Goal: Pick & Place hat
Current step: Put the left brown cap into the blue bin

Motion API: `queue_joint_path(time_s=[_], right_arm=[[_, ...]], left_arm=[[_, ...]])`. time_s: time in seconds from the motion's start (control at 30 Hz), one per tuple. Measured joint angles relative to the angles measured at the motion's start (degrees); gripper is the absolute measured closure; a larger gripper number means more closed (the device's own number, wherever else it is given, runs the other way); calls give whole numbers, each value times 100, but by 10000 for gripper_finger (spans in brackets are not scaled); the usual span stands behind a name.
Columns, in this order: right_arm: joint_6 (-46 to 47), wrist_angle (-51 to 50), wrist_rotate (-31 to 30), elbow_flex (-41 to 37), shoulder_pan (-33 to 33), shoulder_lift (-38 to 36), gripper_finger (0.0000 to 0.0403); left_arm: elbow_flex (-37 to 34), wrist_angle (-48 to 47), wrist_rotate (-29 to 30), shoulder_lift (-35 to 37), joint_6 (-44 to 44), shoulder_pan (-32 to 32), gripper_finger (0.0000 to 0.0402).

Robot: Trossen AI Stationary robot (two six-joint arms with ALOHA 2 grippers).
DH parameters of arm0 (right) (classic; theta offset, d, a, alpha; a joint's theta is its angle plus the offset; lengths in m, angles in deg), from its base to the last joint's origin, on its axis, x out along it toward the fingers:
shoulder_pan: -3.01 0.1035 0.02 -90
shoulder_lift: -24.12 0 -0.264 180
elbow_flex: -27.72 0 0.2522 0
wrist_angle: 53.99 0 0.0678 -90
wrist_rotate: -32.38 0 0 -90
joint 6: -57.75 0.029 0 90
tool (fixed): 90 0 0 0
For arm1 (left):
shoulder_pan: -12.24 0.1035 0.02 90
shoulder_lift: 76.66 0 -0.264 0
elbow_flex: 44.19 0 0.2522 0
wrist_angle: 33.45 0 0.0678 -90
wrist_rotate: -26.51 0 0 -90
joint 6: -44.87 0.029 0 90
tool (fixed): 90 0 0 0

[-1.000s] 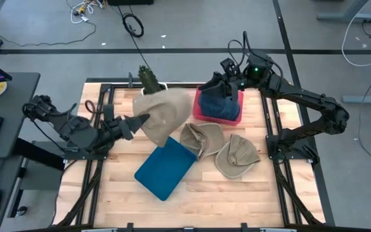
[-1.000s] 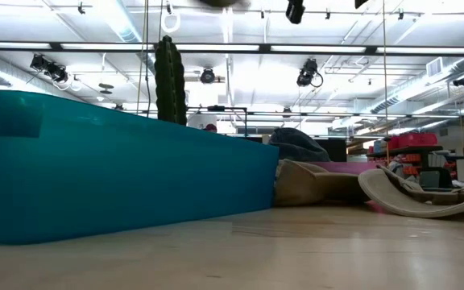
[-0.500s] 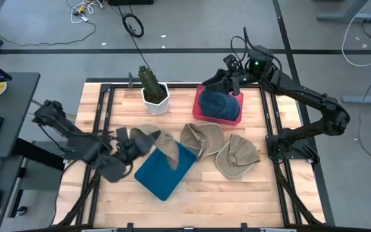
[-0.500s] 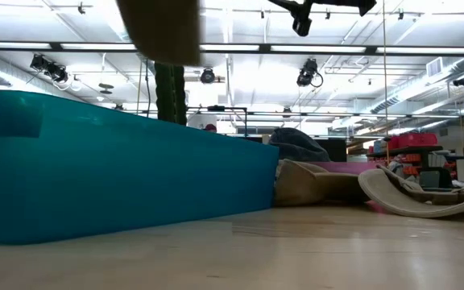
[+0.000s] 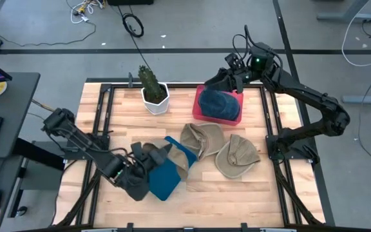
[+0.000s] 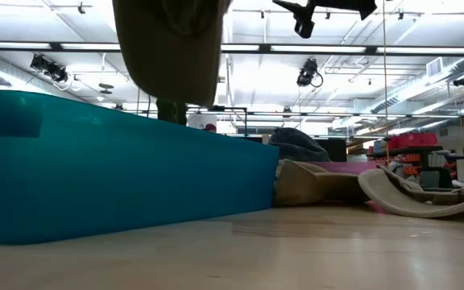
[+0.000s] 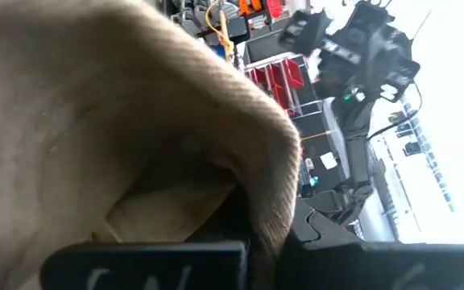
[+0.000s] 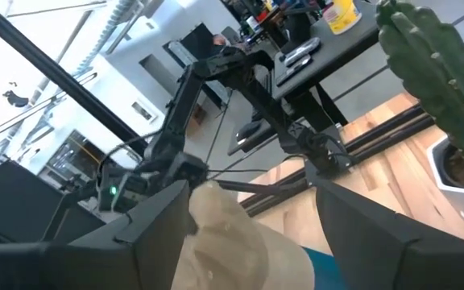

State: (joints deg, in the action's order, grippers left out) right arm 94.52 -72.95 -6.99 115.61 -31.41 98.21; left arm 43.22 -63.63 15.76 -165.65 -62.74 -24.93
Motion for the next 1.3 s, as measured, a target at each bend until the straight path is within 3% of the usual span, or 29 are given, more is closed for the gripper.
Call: queue_joint_path(time_s=[0.33, 0.8, 1.3], right_arm=[[32, -15, -4, 0, -12, 0, 128], [180, -52, -329, 0, -5, 0, 128], [249, -54, -328, 0, -3, 0, 128]], left_arm=[[-2, -1296, -518, -380, -1640, 0, 385], [-2, -2074, -942, -367, -1666, 66, 385], [0, -1774, -941, -619, -1520, 107, 385]])
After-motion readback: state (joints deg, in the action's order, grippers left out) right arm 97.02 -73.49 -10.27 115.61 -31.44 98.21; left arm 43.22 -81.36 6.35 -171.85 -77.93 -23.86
